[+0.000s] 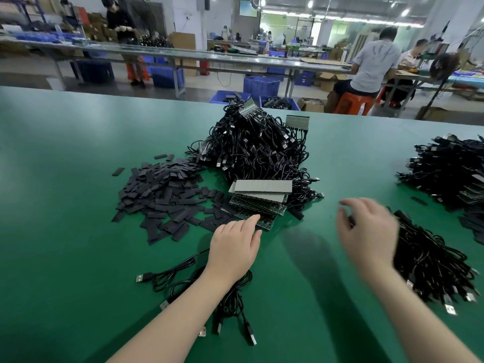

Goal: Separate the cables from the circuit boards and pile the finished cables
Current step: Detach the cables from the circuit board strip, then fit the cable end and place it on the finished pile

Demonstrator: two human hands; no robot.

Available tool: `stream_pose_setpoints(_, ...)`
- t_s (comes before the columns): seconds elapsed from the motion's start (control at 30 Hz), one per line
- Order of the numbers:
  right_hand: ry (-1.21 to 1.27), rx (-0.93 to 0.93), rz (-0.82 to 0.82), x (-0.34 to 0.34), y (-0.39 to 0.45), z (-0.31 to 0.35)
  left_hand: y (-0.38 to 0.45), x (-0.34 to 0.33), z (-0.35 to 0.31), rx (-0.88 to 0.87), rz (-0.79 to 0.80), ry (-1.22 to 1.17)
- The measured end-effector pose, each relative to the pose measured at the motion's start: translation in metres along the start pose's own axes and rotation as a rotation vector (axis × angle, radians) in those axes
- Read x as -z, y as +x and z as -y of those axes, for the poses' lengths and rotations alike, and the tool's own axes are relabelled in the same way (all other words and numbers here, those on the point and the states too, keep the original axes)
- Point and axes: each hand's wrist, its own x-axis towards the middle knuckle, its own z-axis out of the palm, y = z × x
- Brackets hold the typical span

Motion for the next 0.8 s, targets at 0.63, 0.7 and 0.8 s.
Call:
stream_pose_setpoints(0.63, 0.175, -0.079, 0.702, -0.073, -0.074, 0.111, 0.037, 0.038, 0.056, 0.259, 0.713, -0.061)
stream_pose_setpoints(0.7, 0.186, -0.095, 0.716, -0.072, -0.073, 0.111, 0.034, 0.035, 0.049, 0.293, 0.7, -0.107)
stream_pose_setpoints(0.8, 0.263, -0.124, 0.719, -0.068, -0.07, 0.107, 0.035, 0.032, 0.043, 0.352, 0.714, -0.195)
